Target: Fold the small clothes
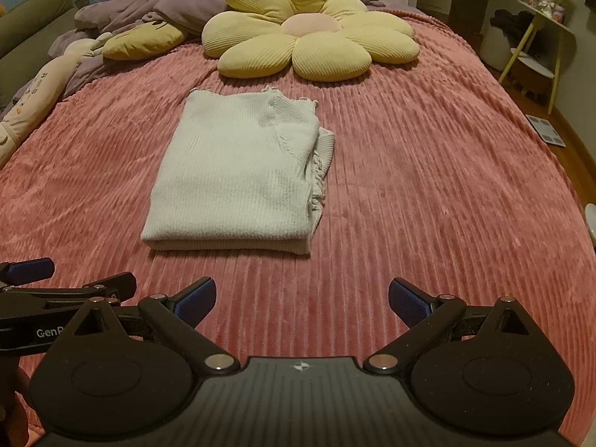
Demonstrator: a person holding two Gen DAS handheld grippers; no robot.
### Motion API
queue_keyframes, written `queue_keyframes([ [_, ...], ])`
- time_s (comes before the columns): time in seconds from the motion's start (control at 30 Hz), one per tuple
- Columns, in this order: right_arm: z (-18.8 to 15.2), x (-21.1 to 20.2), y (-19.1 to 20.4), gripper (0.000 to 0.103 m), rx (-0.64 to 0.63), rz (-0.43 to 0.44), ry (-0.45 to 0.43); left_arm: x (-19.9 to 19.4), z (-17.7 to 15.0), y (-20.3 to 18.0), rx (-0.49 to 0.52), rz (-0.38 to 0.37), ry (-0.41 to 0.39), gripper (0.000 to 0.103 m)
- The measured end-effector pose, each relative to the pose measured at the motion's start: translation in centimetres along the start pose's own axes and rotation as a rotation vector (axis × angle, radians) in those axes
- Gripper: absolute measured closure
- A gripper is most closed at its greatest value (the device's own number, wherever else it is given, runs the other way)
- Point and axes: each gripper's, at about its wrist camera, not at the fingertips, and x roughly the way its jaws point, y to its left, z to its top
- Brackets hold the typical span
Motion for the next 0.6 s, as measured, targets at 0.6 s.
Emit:
queue_keyframes([
  [0.6,0.02,-0.27,-0.24,0.004,0.012,0.006,-0.001,-0.09,-0.02,-0.3,0.008,0.005,-0.003,0.0],
])
